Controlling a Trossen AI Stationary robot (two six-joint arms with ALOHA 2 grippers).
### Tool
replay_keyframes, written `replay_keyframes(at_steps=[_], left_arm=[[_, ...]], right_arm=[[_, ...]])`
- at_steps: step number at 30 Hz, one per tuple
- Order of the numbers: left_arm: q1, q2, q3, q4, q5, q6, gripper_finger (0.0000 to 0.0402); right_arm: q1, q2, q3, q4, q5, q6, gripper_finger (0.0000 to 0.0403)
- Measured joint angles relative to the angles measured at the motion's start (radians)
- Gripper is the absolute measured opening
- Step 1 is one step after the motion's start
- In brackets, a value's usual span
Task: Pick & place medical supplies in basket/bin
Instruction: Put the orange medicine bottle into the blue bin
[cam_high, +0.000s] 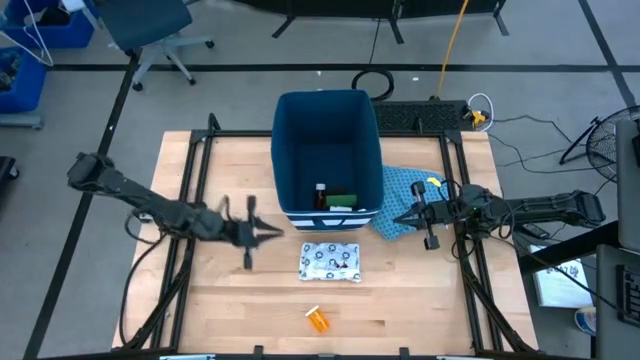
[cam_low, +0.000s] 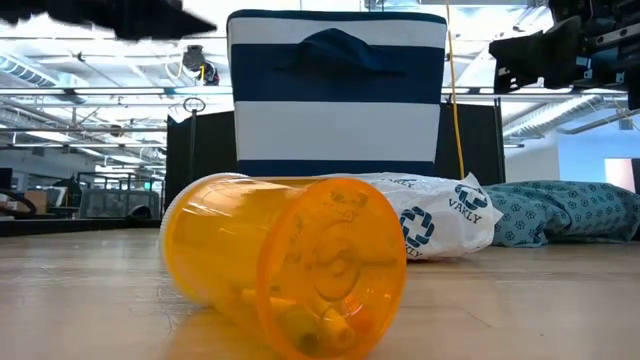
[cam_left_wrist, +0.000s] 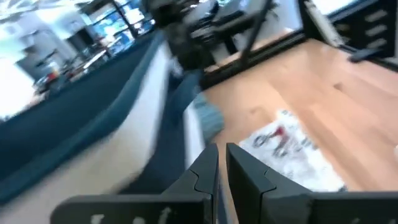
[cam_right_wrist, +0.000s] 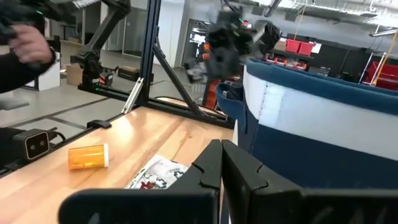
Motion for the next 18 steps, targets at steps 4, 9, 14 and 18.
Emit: replay_keyframes(at_steps=[4, 9, 14, 18], left_arm=[[-0.12, 0.194, 0.221, -0.103, -0.068, 0.034, 0.0035], [-0.214, 0.403, 0.488, -0.306, -0.093, 0.0, 0.0035], [-0.242, 0.584, 0.691, -0.514, -0.12, -0.107, 0.0073], [-0.241, 0.696, 0.781, -0.582, -0.047, -0.152, 0.0146]], right_arm=[[0.0, 0.0, 0.0, 0.001, 0.0, 0.027, 0.0], [0.0, 0.0, 0.0, 0.004, 0.0, 0.09, 0.0], [0.0, 0.0, 0.0, 0.004, -0.001, 0.105, 0.0], [0.0, 0.0, 0.0, 0.004, -0.003, 0.105, 0.0]])
